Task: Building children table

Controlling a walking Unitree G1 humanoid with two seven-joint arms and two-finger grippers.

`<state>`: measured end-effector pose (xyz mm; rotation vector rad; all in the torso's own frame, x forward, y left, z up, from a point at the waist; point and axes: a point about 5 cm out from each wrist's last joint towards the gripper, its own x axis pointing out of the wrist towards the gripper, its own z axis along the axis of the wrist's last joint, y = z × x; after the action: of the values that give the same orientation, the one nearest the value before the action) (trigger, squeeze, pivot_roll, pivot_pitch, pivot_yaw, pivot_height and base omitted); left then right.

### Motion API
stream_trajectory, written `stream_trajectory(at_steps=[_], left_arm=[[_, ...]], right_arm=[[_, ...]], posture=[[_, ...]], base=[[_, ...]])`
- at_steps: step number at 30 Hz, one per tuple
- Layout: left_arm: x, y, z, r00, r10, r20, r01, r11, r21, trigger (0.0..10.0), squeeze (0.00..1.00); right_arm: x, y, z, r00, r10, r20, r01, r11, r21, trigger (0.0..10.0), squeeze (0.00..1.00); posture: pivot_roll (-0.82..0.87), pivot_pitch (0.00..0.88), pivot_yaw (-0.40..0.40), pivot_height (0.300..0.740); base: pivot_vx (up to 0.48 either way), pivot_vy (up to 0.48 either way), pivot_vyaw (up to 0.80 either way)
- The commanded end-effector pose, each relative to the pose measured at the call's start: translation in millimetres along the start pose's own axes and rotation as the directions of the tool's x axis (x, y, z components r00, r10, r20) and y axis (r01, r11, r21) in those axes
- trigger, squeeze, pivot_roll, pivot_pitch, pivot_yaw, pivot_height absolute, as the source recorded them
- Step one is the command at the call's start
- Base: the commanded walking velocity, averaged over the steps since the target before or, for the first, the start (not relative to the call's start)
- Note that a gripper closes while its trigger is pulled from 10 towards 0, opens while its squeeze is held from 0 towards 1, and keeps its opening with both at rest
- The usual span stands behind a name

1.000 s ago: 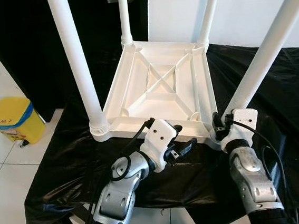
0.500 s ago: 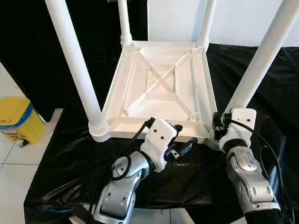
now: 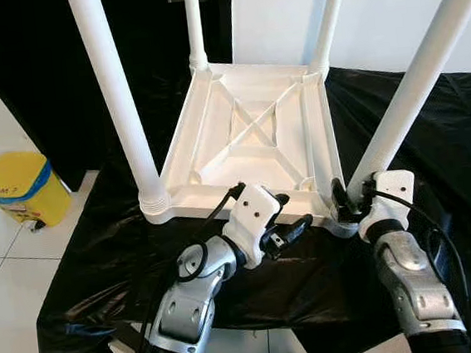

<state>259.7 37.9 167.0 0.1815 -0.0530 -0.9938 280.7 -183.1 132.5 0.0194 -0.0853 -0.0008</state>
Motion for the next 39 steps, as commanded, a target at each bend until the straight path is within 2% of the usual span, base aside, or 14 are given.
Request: stream_trajectory(at_steps=[1, 5, 6, 8, 9, 12, 15, 16, 17, 18, 30, 31, 32, 39], left_arm=[[1.5, 2.7, -3, 0.998, 0.067, -0.008, -0.067, 0.998, -0.006, 10.0, 0.0], [1.5, 2.3, -3, 0.998, 0.055, -0.009, -0.055, 0.998, -0.006, 10.0, 0.0], [1.5, 2.2, -3, 0.999, 0.047, -0.01, -0.047, 0.999, -0.004, 10.0, 0.0], [1.5, 2.2, -3, 0.999, 0.047, -0.01, -0.047, 0.999, -0.004, 10.0, 0.0], [1.4, 2.1, -3, 0.999, 0.038, -0.011, -0.038, 0.999, -0.003, 10.0, 0.0], [2.1, 2.3, -3, 1.0, 0.013, -0.014, -0.013, 1.0, 0.003, 10.0, 0.0], [1.8, 2.9, -3, 1.0, 0.01, -0.014, -0.01, 1.0, 0.004, 10.0, 0.0], [2.5, 2.7, -2, 1.0, 0.008, -0.013, -0.007, 1.0, 0.005, 10.0, 0.0], [2.5, 2.7, -2, 1.0, 0.008, -0.013, -0.007, 1.0, 0.005, 10.0, 0.0], [2.9, 2.8, -2, 1.0, 0.008, -0.012, -0.008, 1.0, 0.005, 10.0, 0.0], [0.5, 3.4, -1, 0.999, 0.032, -0.01, -0.032, 0.999, -0.002, 10.0, 0.0], [0.7, 3.7, -1, 0.999, 0.036, -0.01, -0.036, 0.999, -0.002, 10.0, 0.0], [1.4, 4.5, -1, 0.999, 0.041, -0.007, -0.041, 0.999, -0.002, 10.0, 0.0], [7.7, 4.6, 1, 0.999, 0.044, 0.009, -0.044, 0.999, -0.006, 10.0, 0.0]], right_arm=[[-3.6, -5.1, 1, 0.999, 0.045, 0.011, -0.045, 0.999, 0.002, 10.0, 1.0], [-4.5, -9.5, 2, 0.99, 0.141, 0.006, -0.14, 0.99, -0.009, 10.0, 1.0], [-3.8, -11.5, 3, 0.982, 0.191, 0.002, -0.191, 0.982, -0.018, 10.0, 0.32], [-3.8, -11.5, 3, 0.982, 0.191, 0.002, -0.191, 0.982, -0.018, 10.0, 0.32], [-2.3, -13.5, 4, 0.97, 0.244, -0.008, -0.244, 0.969, -0.032, 10.0, 0.0], [5.3, -14.5, 3, 0.924, 0.38, -0.047, -0.382, 0.922, -0.062, 10.0, 0.0], [7.4, -13.1, 3, 0.914, 0.402, -0.057, -0.405, 0.912, -0.066, 10.0, 0.0], [10.1, -13.2, 1, 0.907, 0.415, -0.066, -0.42, 0.904, -0.081, 2.4, 0.0], [10.1, -13.2, 1, 0.907, 0.415, -0.066, -0.42, 0.904, -0.081, 2.4, 0.0], [12.6, -12.4, -1, 0.904, 0.422, -0.073, -0.428, 0.899, -0.092, 0.0, 0.0], [18.8, 2.0, -10, 0.916, 0.393, -0.085, -0.399, 0.913, -0.083, 0.0, 0.0], [19.9, 3.7, -11, 0.932, 0.353, -0.084, -0.36, 0.929, -0.085, 0.6, 0.0], [21.2, 6.0, -11, 0.948, 0.307, -0.081, -0.313, 0.946, -0.087, 10.0, 0.0], [22.1, 21.3, -16, 0.992, 0.094, -0.078, -0.096, 0.995, -0.02, 10.0, 0.0]], posture=[[-0.05, 0.064, -0.047, 0.74], [-0.06, 0.062, -0.036, 0.74], [-0.07, 0.062, -0.028, 0.74], [-0.07, 0.062, -0.028, 0.74], [-0.07, 0.062, -0.02, 0.74], [-0.09, 0.061, -0.007, 0.74], [-0.08, 0.061, -0.005, 0.74], [-0.08, 0.062, -0.006, 0.74], [-0.08, 0.062, -0.006, 0.74], [-0.08, 0.063, -0.007, 0.74], [-0.06, 0.075, -0.026, 0.74], [-0.06, 0.072, -0.033, 0.74], [-0.06, 0.07, -0.036, 0.74], [-0.08, 0.067, -0.026, 0.74]], base=[[0.0, 0.0, 0.0], [0.0, 0.0, 0.0], [0.0, 0.0, 0.0], [0.0, 0.0, 0.0], [0.0, 0.0, 0.0], [0.0, 0.0, 0.0], [0.0, 0.0, 0.0], [0.0, 0.0, 0.0], [0.0, 0.0, 0.0], [0.0, 0.0, 0.0], [0.0, 0.0, 0.0], [0.0, 0.0, 0.0], [0.0, 0.0, 0.0], [0.0, 0.0, 0.0]])
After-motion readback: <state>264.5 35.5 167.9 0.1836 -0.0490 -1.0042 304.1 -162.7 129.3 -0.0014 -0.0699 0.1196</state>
